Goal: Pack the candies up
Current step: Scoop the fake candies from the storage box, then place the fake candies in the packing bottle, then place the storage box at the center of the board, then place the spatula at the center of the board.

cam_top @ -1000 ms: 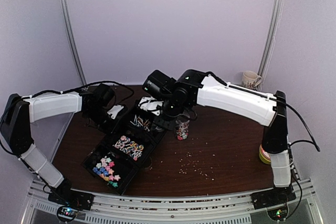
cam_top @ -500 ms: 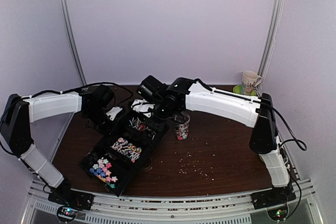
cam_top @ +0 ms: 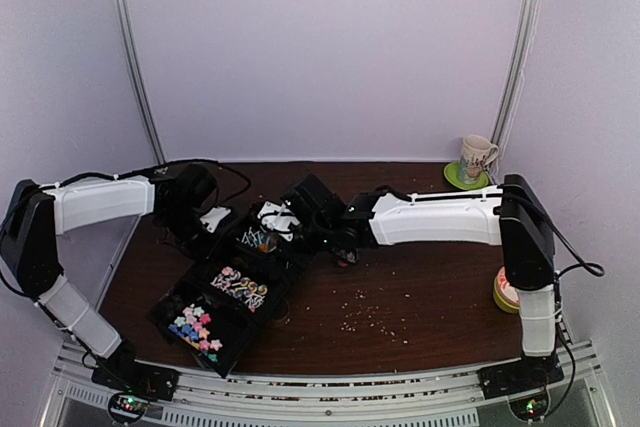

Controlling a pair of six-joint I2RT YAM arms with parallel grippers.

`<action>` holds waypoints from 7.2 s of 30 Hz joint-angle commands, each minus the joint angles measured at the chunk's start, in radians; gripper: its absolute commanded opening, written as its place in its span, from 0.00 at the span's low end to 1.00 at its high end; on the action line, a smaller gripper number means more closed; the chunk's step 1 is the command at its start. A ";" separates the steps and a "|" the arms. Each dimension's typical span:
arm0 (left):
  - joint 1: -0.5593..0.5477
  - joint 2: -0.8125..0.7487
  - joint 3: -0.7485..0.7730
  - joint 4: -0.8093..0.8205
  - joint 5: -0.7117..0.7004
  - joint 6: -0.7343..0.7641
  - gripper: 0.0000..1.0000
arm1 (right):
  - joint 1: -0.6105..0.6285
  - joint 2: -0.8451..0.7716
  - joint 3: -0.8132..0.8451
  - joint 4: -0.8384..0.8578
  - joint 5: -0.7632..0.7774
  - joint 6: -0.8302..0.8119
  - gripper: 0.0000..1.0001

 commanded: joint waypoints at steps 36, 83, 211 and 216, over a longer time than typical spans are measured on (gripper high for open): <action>0.022 -0.063 0.054 0.150 0.099 -0.012 0.00 | -0.028 -0.307 -0.608 0.875 0.056 0.073 0.00; 0.045 -0.077 0.058 0.139 0.032 -0.033 0.00 | -0.138 -0.850 -0.653 0.046 0.195 0.148 0.00; 0.440 0.478 0.598 -0.019 -0.079 -0.073 0.68 | -0.612 -0.334 -0.522 0.213 0.187 0.458 0.00; 0.416 0.388 0.588 -0.030 -0.083 -0.106 0.81 | -0.622 -0.273 -0.461 0.157 0.179 0.477 0.01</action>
